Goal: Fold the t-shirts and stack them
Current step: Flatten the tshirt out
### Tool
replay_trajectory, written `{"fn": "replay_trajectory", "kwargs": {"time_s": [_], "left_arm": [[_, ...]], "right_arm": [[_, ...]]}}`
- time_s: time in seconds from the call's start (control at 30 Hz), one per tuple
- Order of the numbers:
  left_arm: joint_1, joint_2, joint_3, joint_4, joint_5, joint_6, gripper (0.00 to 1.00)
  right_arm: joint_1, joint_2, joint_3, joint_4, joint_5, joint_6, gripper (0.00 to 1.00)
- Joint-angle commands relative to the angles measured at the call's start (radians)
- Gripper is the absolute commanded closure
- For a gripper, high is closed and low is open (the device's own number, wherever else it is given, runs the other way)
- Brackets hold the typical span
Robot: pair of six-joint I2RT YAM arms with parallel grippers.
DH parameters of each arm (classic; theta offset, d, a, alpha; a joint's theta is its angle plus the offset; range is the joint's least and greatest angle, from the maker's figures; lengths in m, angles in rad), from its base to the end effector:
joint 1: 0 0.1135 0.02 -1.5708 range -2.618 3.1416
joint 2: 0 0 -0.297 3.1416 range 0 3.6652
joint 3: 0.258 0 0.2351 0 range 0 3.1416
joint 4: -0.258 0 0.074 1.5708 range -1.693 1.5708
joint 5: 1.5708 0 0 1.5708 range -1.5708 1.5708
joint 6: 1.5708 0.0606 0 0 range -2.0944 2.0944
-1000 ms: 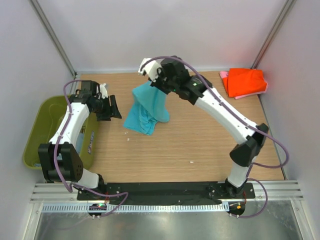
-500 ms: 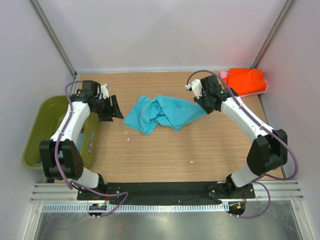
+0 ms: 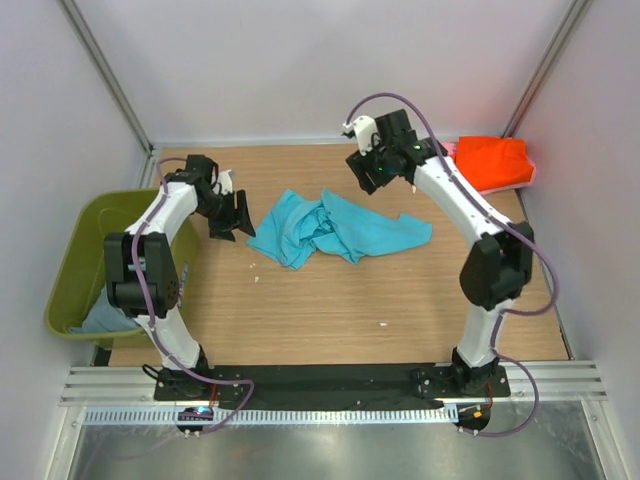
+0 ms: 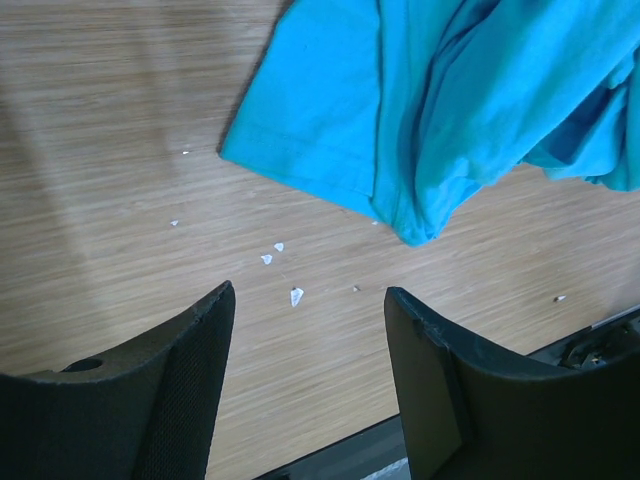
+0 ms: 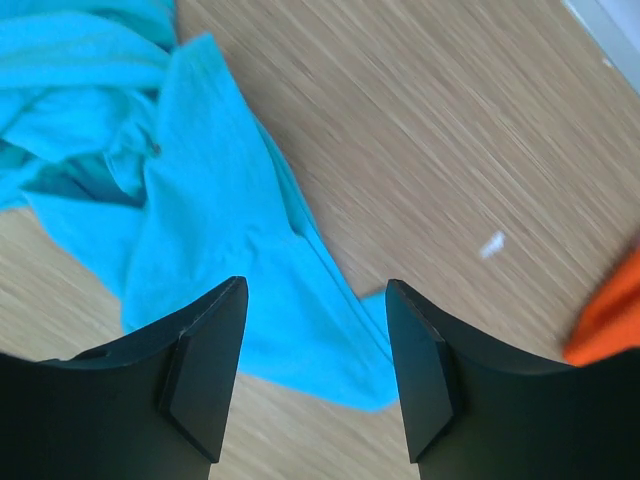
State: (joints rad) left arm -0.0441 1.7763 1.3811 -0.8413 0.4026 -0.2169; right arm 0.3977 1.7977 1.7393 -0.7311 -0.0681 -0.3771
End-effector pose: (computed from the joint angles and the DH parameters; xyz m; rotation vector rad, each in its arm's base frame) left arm 0.3547 -0.0394 0.2495 -0.1454 2.7956 -0.6275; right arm 0.3782 0.1633 0.3540 -0.9220 2.1722 0.0904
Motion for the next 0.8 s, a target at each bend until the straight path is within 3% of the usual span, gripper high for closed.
{"fn": "replay_trajectory", "kwargs": {"time_s": [0.0, 0.27, 0.5, 0.77], "left_arm": [[-0.002, 0.015, 0.045, -0.004, -0.008, 0.030, 0.37], [-0.002, -0.001, -0.004, 0.002, -0.050, 0.044, 0.36], [-0.002, -0.020, -0.010, -0.004, -0.045, 0.036, 0.36], [-0.002, -0.015, -0.005, 0.005, -0.024, 0.014, 0.36]], "right_arm": [[0.038, 0.161, 0.136, -0.016, -0.128, 0.027, 0.37], [0.122, 0.405, 0.396, -0.051, -0.182, 0.038, 0.36], [0.156, 0.483, 0.434, -0.044, -0.196, 0.052, 0.36], [0.164, 0.515, 0.437, -0.022, -0.108, 0.038, 0.38]]}}
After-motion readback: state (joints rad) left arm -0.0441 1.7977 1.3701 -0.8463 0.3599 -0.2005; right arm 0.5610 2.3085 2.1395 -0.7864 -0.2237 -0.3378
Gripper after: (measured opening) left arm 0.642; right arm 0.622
